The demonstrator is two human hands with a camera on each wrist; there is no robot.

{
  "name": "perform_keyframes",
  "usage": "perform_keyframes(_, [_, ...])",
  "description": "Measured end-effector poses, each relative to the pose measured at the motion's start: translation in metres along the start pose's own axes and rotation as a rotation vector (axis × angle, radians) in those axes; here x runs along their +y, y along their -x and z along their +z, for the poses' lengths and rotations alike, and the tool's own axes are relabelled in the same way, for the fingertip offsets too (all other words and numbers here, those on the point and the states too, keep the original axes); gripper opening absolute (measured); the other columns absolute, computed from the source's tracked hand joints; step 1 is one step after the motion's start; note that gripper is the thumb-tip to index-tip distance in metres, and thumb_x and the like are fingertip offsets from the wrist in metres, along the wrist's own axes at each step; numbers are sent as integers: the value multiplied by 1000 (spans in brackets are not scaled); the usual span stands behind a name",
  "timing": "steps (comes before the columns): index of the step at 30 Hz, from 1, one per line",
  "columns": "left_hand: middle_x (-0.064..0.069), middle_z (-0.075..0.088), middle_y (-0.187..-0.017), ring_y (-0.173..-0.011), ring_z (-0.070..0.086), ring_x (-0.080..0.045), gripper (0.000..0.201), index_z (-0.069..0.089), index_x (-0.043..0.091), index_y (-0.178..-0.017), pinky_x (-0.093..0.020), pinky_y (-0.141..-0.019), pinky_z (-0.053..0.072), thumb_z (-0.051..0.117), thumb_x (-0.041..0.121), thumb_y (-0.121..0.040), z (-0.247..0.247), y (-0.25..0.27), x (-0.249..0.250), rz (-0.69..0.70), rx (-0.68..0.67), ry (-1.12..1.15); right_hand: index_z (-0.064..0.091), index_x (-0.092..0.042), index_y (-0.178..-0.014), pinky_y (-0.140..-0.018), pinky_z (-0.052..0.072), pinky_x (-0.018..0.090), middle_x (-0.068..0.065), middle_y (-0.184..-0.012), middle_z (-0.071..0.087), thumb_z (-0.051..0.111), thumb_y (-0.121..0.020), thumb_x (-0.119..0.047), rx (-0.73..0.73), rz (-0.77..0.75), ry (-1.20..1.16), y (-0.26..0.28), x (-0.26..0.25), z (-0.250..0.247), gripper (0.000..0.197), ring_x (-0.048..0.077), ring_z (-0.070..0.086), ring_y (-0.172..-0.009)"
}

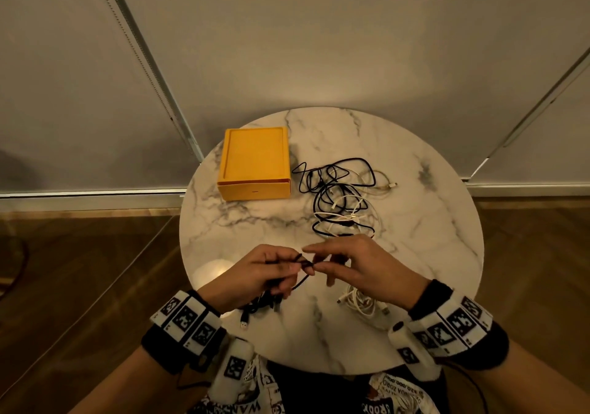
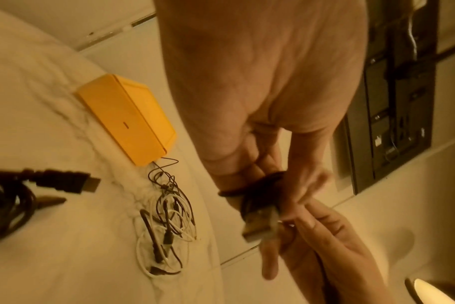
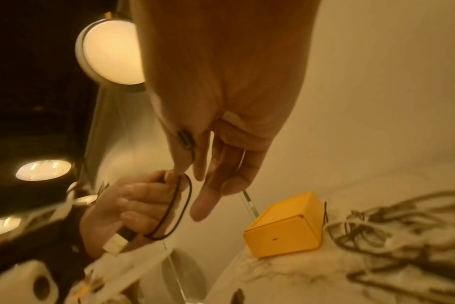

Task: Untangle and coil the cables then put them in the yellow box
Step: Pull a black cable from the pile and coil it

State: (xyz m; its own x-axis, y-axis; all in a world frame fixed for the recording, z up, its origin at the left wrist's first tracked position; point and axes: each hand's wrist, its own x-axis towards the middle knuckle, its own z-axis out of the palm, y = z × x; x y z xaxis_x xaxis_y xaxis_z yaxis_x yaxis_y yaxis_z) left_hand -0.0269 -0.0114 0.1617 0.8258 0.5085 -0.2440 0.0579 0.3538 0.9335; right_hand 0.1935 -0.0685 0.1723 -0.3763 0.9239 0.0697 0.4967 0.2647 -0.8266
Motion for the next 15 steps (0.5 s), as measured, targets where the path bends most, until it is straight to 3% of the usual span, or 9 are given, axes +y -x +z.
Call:
perform_keyframes(2, [5, 40, -56, -49, 32, -8, 20, 66, 2, -95, -23, -55, 37, 48, 9, -91, 4, -1, 1, -16, 17, 175, 63, -18, -126, -72, 57, 43, 5, -104, 72, 59, -95, -17, -25, 94, -289, 2, -6, 5, 31, 17, 70, -62])
perform_keyframes(4, [6, 38, -55, -49, 30, -7, 16, 65, 3, -91, -22, -53, 36, 50, 9, -91, 6, -2, 1, -8, 9, 310, 64, -12, -122, -71, 54, 49, 10, -103, 72, 58, -94, -14, 13, 136, -487, 2, -10, 10, 29, 23, 67, -56])
perform_keyframes(6, [6, 34, -55, -49, 29, -7, 12, 65, 5, -87, -21, -52, 37, 62, 16, -89, 8, -3, -2, 33, -23, 381, 64, -6, -110, -64, 50, 42, 10, -88, 71, 58, -94, -15, 88, 166, -570, -1, -8, 15, 19, 23, 64, -53])
perform_keyframes(8, [6, 31, -55, -48, 29, -7, 16, 64, 8, -81, -22, -52, 38, 67, 22, -86, 11, -4, -5, 45, 10, 423, 63, -4, -98, -60, 44, 35, 2, -74, 67, 57, -95, -17, 140, 183, -586, -4, -4, 21, 15, 20, 60, -55])
perform_keyframes(11, [4, 27, -52, -46, 26, -9, 23, 62, 9, -74, -22, -49, 35, 59, 21, -92, 18, -9, -7, 52, 227, 329, 58, -2, -91, -57, 38, 33, -4, -67, 58, 50, -98, -18, 161, 237, -688, -7, -1, 32, 19, 19, 53, -56])
perform_keyframes(15, [7, 34, -49, -46, 28, -9, 23, 62, 5, -78, -21, -47, 30, 52, 15, -96, 27, -16, -16, 193, 563, -53, 52, -5, -86, -49, 31, 30, -1, -66, 51, 46, -101, -11, 262, 311, -649, -9, 2, 50, 18, 16, 42, -47])
